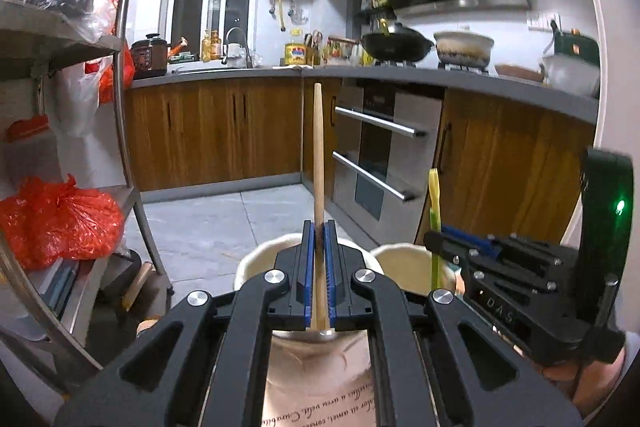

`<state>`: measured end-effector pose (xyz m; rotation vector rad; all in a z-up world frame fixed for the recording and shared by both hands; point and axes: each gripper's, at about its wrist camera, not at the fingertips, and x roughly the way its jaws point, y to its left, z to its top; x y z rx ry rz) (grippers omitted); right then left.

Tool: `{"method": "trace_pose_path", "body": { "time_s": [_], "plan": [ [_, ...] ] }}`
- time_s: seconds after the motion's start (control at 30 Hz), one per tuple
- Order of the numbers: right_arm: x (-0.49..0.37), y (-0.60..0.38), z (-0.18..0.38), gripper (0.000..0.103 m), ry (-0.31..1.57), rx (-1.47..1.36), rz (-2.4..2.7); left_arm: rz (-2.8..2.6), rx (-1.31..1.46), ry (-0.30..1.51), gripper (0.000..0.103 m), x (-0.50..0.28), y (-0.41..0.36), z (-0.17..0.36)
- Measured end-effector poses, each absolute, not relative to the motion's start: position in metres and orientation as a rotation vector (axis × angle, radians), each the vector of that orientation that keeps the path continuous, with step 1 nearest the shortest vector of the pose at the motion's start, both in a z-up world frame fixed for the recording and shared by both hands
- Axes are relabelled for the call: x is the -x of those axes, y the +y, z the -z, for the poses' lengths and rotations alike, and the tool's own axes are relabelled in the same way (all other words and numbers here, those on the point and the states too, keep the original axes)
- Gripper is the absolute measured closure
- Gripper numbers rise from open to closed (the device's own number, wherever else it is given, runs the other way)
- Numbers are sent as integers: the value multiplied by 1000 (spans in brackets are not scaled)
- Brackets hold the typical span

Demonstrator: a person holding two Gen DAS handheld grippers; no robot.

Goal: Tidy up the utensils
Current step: 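Lift the chopstick into the larger holder cup while the right tool drops tongs into the smaller cup, then open both tools and withdraw from the holder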

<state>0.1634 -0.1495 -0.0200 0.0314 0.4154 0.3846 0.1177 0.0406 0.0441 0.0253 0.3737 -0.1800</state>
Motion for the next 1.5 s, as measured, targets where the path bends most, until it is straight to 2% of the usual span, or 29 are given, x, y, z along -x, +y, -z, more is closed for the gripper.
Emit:
{"method": "trace_pose_path", "body": {
  "time_s": [0.5,0.53,0.67,0.77,1.1,1.2,1.3,1.33,1.37,1.4,1.43,1.47,1.5],
  "plan": [
    [-160,-145,24,92,451,5,-415,152,-55,409,96,-123,40,-40],
    [-160,-144,25,92,453,6,-414,150,-53,412,95,-123,42,-40],
    [-161,-141,27,92,459,12,-414,143,-34,408,77,-122,48,-41],
    [-162,-139,30,92,472,11,-417,136,-18,402,72,-121,52,-43],
    [-162,-138,31,92,471,11,-416,136,-7,401,68,-119,53,-44],
    [-162,-140,29,81,466,4,-418,129,-6,397,62,-117,54,-46],
    [-160,-146,25,67,455,-16,-422,126,-3,390,51,-114,55,-49],
    [-158,-150,22,57,447,-26,-425,126,-2,385,44,-112,55,-51],
    [-155,-153,19,39,437,-36,-426,122,2,377,35,-109,55,-53],
    [-151,-160,13,30,414,-58,-426,116,5,368,30,-107,56,-56],
    [-147,-166,9,19,391,-78,-427,111,10,359,21,-104,57,-57],
    [-145,-169,5,13,378,-88,-425,107,18,347,13,-102,59,-60],
    [-142,-174,0,10,359,-96,-418,101,27,336,9,-98,60,-62]
  ]
}}
